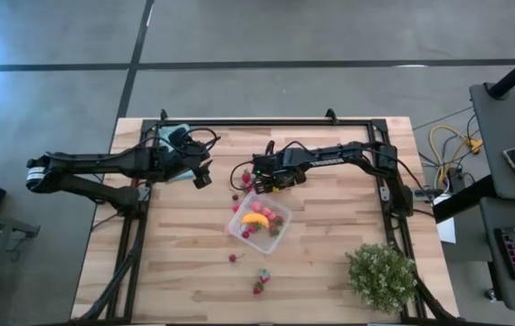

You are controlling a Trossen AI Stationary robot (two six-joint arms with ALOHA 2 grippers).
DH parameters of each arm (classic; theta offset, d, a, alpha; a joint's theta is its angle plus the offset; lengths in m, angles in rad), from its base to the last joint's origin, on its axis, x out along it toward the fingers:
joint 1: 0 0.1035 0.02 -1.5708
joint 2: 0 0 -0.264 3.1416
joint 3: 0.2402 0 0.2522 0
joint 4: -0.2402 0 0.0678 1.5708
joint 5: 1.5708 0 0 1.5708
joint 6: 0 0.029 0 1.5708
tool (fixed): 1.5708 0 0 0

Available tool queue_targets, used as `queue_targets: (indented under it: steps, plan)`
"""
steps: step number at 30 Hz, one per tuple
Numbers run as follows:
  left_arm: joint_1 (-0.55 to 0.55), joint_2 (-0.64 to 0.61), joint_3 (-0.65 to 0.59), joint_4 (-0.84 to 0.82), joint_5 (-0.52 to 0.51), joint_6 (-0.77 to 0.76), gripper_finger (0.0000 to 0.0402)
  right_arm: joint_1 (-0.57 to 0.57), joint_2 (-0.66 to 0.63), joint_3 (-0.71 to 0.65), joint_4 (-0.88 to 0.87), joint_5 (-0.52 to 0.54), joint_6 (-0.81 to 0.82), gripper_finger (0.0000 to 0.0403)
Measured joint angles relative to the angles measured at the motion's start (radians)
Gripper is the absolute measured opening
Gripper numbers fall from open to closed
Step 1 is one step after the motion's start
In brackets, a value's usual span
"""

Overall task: Pick and placing Produce into tupperware
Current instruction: Put the yellow lemon into the transparent container, then put the red strawberry into the transparent container

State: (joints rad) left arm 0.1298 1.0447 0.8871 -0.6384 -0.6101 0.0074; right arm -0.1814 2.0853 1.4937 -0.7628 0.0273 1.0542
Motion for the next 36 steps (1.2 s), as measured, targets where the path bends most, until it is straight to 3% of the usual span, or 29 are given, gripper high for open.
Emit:
queue_targets:
  steps: [8, 13, 21, 26, 32, 36]
  plan:
    - [0.000, 0.000, -0.006, 0.000, 0.000, 0.000, 0.0263, 0.001, -0.060, 0.030, 0.001, 0.019, -0.020, 0.0205]
    - [0.000, 0.000, -0.005, 0.000, 0.000, 0.000, 0.0263, 0.014, -0.117, 0.085, -0.014, 0.009, -0.114, 0.0206]
    - [-0.001, -0.014, -0.010, 0.001, 0.001, -0.001, 0.0263, 0.114, -0.165, 0.173, -0.059, -0.112, -0.339, 0.0207]
    - [-0.001, -0.024, -0.005, 0.001, 0.004, -0.002, 0.0263, 0.179, -0.152, 0.157, -0.071, -0.189, -0.378, 0.0207]
    - [-0.001, -0.039, -0.009, -0.001, 0.094, -0.005, 0.0263, 0.243, -0.145, 0.136, -0.103, -0.029, -0.351, 0.0221]
    - [-0.002, -0.040, -0.009, 0.000, 0.143, -0.053, 0.0263, 0.260, -0.145, 0.136, -0.122, 0.001, -0.347, 0.0251]
